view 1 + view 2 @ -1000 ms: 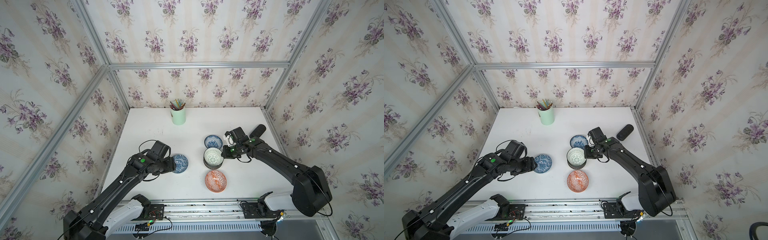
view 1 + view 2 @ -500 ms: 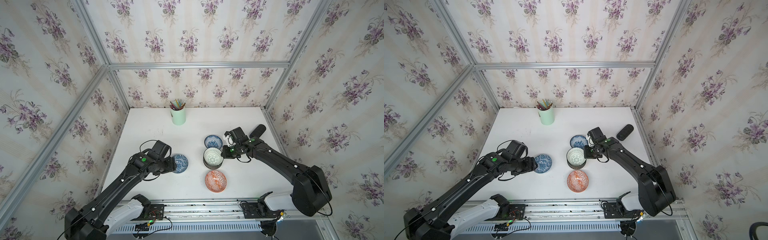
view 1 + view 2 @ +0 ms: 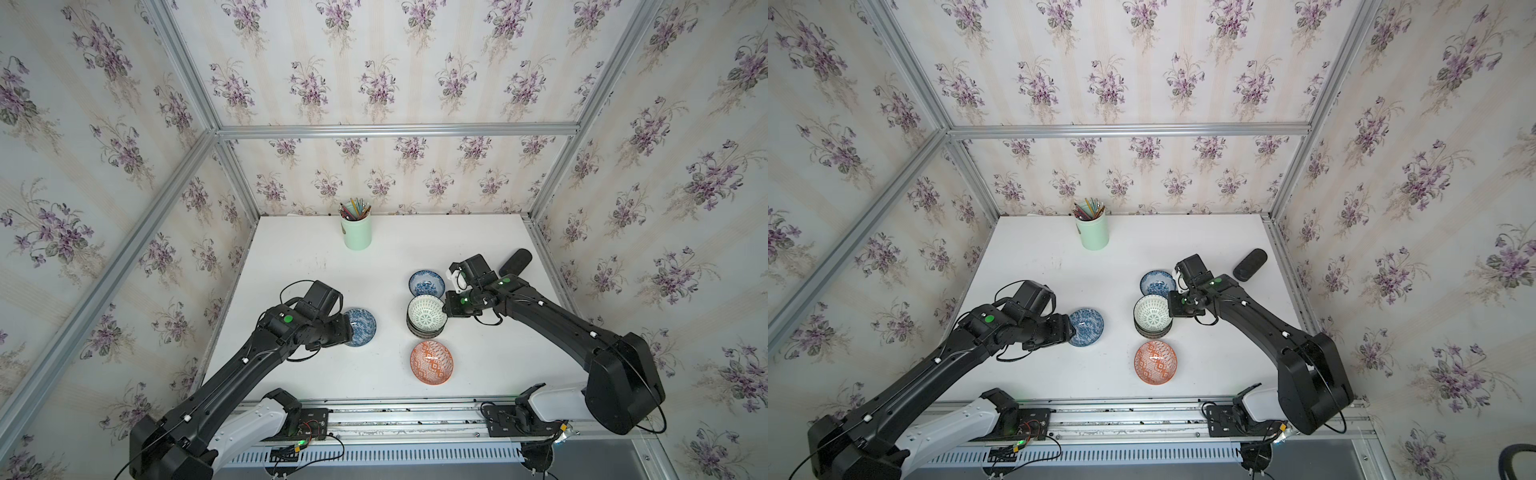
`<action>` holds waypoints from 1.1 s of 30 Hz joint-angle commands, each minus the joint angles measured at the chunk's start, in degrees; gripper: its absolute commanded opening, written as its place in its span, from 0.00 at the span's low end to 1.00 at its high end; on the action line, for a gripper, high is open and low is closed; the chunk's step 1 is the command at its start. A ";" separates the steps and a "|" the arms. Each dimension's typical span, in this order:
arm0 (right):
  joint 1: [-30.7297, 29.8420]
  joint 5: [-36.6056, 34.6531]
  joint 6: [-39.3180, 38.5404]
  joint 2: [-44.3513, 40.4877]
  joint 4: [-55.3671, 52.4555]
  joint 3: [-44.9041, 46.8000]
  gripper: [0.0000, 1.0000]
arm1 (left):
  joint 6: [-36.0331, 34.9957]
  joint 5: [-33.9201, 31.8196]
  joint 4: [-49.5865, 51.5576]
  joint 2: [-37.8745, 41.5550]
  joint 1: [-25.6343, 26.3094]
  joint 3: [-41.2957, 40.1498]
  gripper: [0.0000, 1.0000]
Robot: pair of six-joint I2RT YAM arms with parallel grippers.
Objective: Stack the bowls
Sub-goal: Place the bowl on the bowl.
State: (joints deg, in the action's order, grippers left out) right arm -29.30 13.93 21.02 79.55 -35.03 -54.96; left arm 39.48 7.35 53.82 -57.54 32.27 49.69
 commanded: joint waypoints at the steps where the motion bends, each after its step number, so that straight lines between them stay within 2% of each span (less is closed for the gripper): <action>1: -0.14 0.08 -0.01 -0.06 0.30 -0.56 0.01 | -0.35 0.18 -0.32 0.05 0.03 0.25 0.71; 13: -0.32 0.10 -0.01 0.43 0.26 -0.41 0.05 | -0.29 0.47 -0.32 0.10 -0.02 0.03 0.71; 17: -0.41 0.11 0.07 0.58 0.40 -0.37 0.10 | -0.45 0.53 0.04 0.12 -0.02 0.19 0.71; 26: -0.50 0.04 0.03 0.46 0.03 -0.70 0.14 | -0.56 0.38 0.27 0.41 -0.02 0.39 0.71; 33: -0.56 -0.05 0.05 0.48 -0.29 -1.05 0.14 | -0.80 0.21 0.69 -0.11 -0.02 1.01 0.71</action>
State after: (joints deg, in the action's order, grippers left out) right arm -29.74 13.89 21.06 79.99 -35.09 -55.59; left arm 39.42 7.55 54.08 -57.54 32.29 50.11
